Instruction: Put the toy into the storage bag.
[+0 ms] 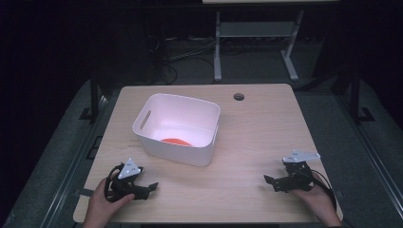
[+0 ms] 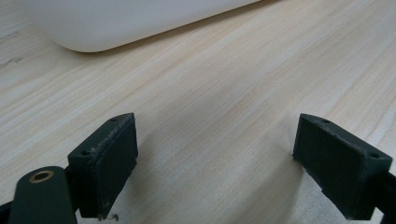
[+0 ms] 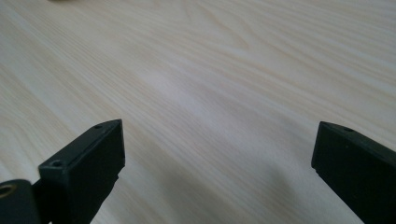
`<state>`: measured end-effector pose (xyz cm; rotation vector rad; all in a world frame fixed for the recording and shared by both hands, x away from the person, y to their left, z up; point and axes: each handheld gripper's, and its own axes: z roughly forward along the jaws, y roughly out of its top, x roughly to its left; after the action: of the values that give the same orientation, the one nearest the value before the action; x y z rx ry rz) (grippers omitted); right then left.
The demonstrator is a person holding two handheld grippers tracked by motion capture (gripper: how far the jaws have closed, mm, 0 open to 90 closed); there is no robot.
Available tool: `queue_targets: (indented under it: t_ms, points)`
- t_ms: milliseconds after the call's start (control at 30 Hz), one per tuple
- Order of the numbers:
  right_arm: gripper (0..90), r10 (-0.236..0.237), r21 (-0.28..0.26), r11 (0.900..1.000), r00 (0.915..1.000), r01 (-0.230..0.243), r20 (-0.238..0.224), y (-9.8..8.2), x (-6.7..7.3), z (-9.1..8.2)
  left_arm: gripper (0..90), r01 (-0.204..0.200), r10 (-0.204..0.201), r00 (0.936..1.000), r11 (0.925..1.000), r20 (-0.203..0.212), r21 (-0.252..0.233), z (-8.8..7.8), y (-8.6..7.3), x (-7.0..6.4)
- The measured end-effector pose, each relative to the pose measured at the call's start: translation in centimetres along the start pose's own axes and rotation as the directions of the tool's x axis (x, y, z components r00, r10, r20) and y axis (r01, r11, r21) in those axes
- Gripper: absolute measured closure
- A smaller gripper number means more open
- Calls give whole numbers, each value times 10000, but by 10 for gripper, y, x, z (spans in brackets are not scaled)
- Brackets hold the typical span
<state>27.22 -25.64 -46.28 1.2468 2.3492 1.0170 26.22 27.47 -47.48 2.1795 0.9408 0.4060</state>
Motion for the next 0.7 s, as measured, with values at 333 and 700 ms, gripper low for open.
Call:
queue_targets:
  t_ms: [333, 700]
  points:
    - [23, -43, 483, 9988, 9989, 20, 472, -10, 0, 9, 129, 3, -3, 10000, 10000, -5, -15, 0, 0, 0]
    - [20, -69, 418, 9991, 9991, 52, 413, -13, 1, 11, 129, 5, -5, 10000, 10000, -4, -15, 0, 0, 0]
